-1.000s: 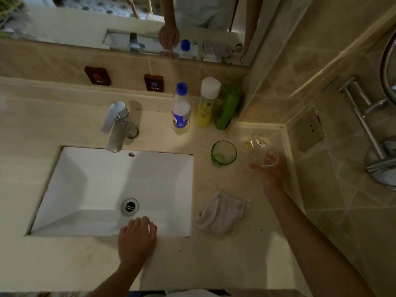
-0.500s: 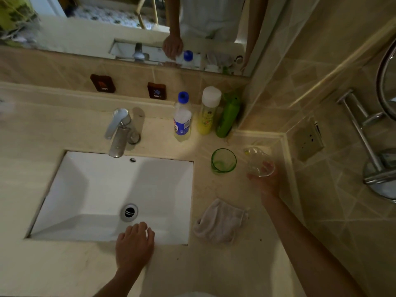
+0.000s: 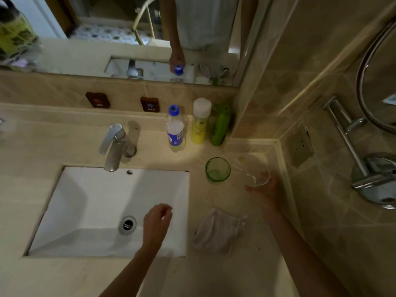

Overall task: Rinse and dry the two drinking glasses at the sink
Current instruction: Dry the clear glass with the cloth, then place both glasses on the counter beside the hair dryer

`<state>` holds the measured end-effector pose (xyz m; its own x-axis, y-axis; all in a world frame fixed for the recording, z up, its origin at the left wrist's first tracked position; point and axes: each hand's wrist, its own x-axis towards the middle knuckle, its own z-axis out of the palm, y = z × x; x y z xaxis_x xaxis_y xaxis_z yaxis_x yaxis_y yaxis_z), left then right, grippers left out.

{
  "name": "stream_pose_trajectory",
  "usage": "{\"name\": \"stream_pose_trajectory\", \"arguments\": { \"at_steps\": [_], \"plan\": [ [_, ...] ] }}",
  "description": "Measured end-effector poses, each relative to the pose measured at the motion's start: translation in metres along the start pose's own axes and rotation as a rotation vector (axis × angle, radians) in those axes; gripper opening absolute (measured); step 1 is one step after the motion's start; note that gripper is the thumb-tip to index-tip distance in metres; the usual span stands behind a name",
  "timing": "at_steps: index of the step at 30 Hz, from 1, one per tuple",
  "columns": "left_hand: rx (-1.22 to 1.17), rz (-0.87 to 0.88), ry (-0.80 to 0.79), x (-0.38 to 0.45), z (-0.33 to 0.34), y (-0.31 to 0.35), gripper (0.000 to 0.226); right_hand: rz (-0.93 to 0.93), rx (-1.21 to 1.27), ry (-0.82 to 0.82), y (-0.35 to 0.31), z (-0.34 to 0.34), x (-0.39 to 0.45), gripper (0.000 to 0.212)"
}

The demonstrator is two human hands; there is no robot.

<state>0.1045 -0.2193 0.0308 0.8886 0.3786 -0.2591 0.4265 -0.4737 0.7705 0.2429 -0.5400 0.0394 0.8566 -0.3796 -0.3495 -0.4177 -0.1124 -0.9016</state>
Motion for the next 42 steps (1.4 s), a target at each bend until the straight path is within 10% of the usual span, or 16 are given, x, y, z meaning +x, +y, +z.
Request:
{"name": "stream_pose_trajectory", "arguments": {
  "at_steps": [4, 14, 42],
  "plan": [
    [-0.104, 0.160, -0.085, 0.035, 0.026, 0.053, 0.026, 0.005, 0.106, -0.045, 0.004, -0.001, 0.000, 0.096],
    [-0.202, 0.084, -0.391, 0.082, 0.081, 0.095, 0.115, -0.005, 0.241, -0.044, 0.003, 0.010, -0.005, 0.101],
    [-0.251, 0.008, -0.234, 0.070, 0.025, 0.144, 0.091, -0.003, 0.005, -0.123, -0.084, -0.012, -0.030, 0.059]
  ]
}}
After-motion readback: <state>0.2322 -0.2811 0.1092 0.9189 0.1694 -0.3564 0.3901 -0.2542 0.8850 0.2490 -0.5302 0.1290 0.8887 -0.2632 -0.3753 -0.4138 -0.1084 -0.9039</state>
